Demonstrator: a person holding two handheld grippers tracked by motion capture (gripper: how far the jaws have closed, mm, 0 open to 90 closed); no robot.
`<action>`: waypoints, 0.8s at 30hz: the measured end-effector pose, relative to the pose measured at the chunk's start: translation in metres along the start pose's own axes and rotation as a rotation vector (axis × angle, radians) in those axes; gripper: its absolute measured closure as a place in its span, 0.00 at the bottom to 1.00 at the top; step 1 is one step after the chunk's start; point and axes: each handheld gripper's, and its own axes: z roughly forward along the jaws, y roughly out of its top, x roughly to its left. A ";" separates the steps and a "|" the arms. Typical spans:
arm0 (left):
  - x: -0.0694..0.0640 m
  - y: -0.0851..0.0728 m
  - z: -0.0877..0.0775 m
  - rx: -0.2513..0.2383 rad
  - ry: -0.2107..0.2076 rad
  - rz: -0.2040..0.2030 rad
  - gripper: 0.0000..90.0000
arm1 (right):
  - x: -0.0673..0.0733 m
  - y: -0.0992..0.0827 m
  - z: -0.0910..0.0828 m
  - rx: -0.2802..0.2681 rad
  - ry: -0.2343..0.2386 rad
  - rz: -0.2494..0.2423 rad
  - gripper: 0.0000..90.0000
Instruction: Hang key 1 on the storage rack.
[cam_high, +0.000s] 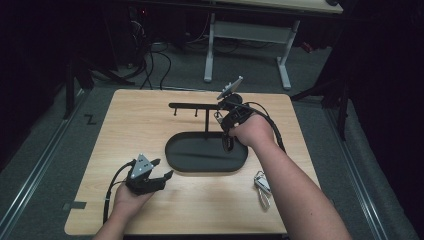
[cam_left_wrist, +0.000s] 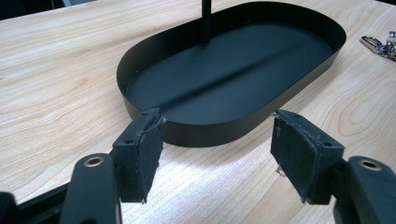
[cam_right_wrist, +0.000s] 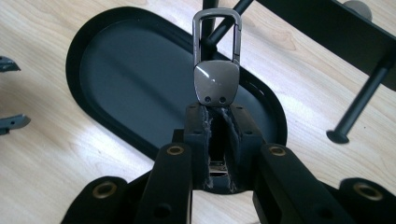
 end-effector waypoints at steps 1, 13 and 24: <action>0.000 0.000 0.000 0.000 -0.001 -0.001 0.38 | 0.000 0.000 0.001 -0.004 0.002 0.001 0.89; 0.000 -0.001 0.001 0.004 0.000 0.001 0.38 | 0.000 0.003 0.014 -0.010 -0.015 0.014 0.89; 0.001 -0.001 0.000 0.004 0.002 0.001 0.38 | -0.001 0.006 0.023 -0.005 -0.023 0.023 0.87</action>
